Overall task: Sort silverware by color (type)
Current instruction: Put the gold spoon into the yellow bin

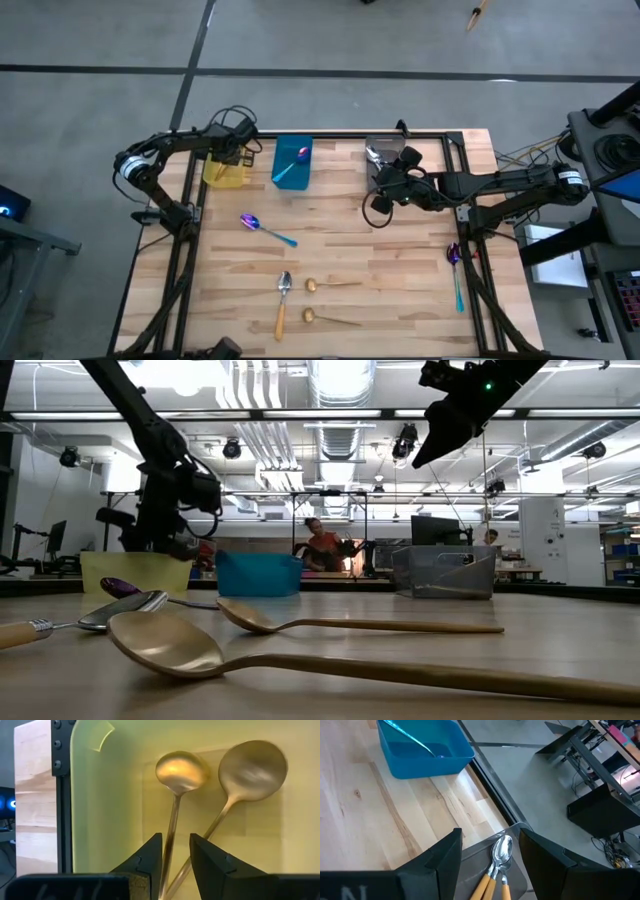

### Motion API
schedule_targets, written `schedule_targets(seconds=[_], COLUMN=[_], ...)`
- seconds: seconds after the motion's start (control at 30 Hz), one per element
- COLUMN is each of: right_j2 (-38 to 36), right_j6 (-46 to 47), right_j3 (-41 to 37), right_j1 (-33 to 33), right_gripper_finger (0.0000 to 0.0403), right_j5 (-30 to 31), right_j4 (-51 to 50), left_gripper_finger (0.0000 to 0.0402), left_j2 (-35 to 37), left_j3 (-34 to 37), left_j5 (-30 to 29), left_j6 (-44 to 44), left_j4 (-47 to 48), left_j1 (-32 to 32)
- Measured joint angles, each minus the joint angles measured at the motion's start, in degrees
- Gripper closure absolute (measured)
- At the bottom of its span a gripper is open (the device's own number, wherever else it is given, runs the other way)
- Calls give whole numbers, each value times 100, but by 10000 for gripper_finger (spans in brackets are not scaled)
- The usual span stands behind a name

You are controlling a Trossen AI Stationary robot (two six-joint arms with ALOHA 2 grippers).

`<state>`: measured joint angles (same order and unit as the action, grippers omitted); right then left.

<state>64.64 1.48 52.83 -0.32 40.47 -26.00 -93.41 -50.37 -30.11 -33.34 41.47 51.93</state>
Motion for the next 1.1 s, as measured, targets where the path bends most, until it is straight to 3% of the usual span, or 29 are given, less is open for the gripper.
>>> schedule_targets(seconds=[1.1], right_j2=[0], right_j6=[-22], right_j3=[-1], right_j1=[2], right_gripper_finger=[216], right_j5=[0], right_j4=[17], left_gripper_finger=[325], left_j2=[0], left_j3=[188], left_j5=[-148], left_j6=[-46], left_j4=[-229], left_j1=[-86])
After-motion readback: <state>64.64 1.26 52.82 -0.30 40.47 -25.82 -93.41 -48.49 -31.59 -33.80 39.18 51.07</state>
